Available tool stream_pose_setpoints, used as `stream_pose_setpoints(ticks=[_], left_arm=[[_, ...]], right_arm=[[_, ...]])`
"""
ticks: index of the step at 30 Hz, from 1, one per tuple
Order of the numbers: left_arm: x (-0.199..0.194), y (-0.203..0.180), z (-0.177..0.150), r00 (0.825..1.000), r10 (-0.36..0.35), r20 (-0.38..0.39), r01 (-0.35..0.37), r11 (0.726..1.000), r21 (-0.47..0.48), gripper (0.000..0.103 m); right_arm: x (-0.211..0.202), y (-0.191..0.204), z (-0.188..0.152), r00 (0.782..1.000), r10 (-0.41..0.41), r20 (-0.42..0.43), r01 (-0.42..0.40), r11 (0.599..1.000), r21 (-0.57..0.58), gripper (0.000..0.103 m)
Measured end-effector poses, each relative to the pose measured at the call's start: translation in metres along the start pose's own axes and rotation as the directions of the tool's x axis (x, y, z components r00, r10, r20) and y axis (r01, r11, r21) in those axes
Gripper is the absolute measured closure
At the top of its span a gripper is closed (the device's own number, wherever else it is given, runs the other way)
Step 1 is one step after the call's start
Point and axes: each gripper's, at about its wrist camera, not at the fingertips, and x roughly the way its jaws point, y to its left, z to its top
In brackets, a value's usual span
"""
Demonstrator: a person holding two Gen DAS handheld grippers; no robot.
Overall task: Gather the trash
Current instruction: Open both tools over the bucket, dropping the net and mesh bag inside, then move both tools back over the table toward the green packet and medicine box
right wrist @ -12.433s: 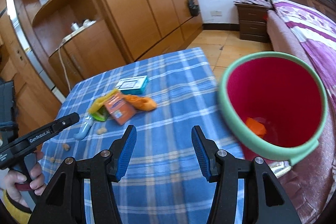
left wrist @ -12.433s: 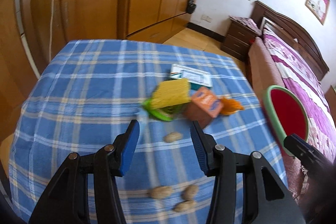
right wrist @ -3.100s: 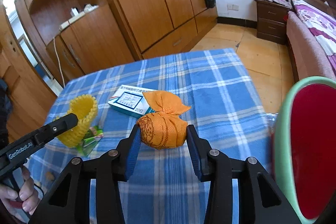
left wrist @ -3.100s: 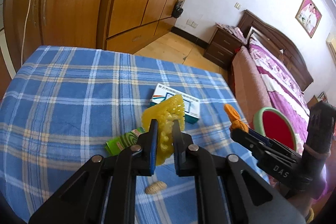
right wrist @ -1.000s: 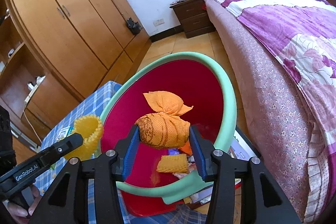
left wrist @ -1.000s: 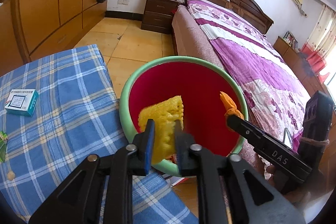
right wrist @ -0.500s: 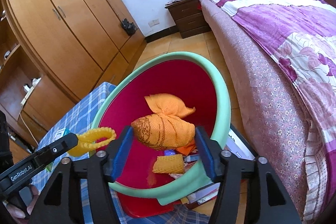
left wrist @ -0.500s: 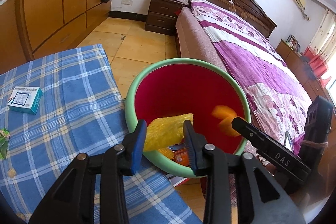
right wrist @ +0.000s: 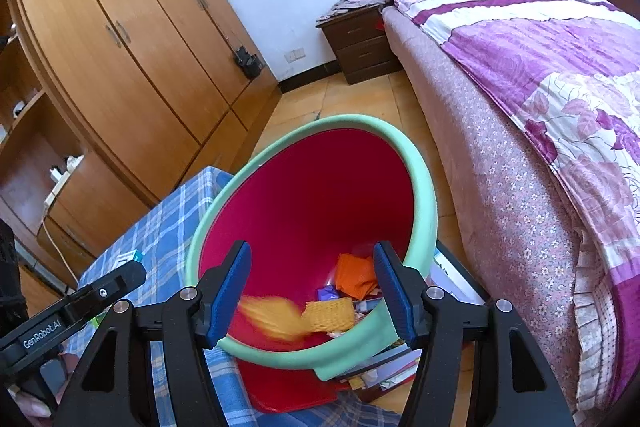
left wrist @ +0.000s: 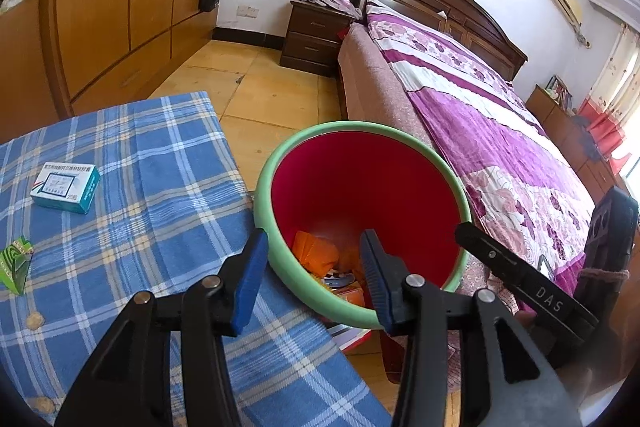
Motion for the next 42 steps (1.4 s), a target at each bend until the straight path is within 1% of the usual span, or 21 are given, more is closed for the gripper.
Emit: stream_pose_setpoints(ticks=[5,11,18,21,24,26,29,31,33,35,36,40,41,42], left_arm=[[-0.007,0.007,-0.002,1.0,-0.001,0.001,0.001,1.0,-0.022,0.055],[-0.024,0.021,-0.007,0.999,0.028,0.021,-0.027,0.999,-0.041,0.055],[-0.045,0.049,-0.012,0.995,0.087,0.046,-0.084,0.994,-0.076,0.053],[-0.056,0.065,-0.014,0.99,0.125,0.061,-0.119,0.988,-0.098,0.052],[-0.066,0.079,-0.017,0.982,0.173,0.071,-0.166,0.981,-0.104,0.051],[-0.072,0.09,-0.018,0.977,0.201,0.076,-0.192,0.974,-0.118,0.047],[-0.08,0.108,-0.021,0.968,0.237,0.079,-0.225,0.965,-0.134,0.047],[-0.085,0.119,-0.023,0.961,0.265,0.077,-0.253,0.957,-0.143,0.047],[-0.088,0.13,-0.026,0.955,0.288,0.072,-0.275,0.95,-0.151,0.047],[-0.09,0.142,-0.028,0.946,0.319,0.065,-0.305,0.938,-0.161,0.041],[-0.092,0.148,-0.029,0.939,0.338,0.064,-0.324,0.931,-0.166,0.034],[-0.091,0.167,-0.032,0.918,0.392,0.057,-0.379,0.911,-0.164,0.032],[-0.09,0.173,-0.033,0.914,0.402,0.052,-0.389,0.907,-0.161,0.031],[-0.089,0.178,-0.034,0.91,0.411,0.048,-0.399,0.903,-0.158,0.025]], right_arm=[[-0.006,0.005,-0.002,1.0,0.0,0.003,0.0,1.0,-0.008,0.038],[-0.013,0.016,-0.004,1.0,0.01,0.007,-0.009,1.0,-0.026,0.038],[-0.015,0.037,-0.01,0.999,0.035,-0.001,-0.035,0.998,-0.059,0.038],[-0.013,0.048,-0.013,0.999,0.04,-0.013,-0.041,0.996,-0.075,0.038],[-0.009,0.063,-0.017,0.999,0.047,-0.026,-0.05,0.994,-0.1,0.038],[-0.007,0.073,-0.02,0.998,0.058,-0.038,-0.062,0.991,-0.115,0.038],[-0.003,0.088,-0.027,0.996,0.073,-0.053,-0.079,0.987,-0.142,0.037],[0.0,0.097,-0.031,0.995,0.076,-0.061,-0.085,0.984,-0.157,0.031],[0.004,0.106,-0.035,0.993,0.088,-0.075,-0.099,0.981,-0.167,0.03],[0.007,0.115,-0.039,0.992,0.094,-0.088,-0.109,0.978,-0.177,0.03],[0.009,0.118,-0.04,0.991,0.095,-0.09,-0.11,0.977,-0.184,0.03],[0.013,0.133,-0.044,0.99,0.099,-0.101,-0.119,0.971,-0.207,0.03],[0.015,0.137,-0.045,0.989,0.101,-0.106,-0.122,0.97,-0.212,0.03],[0.017,0.141,-0.046,0.989,0.102,-0.111,-0.124,0.968,-0.216,0.03]])
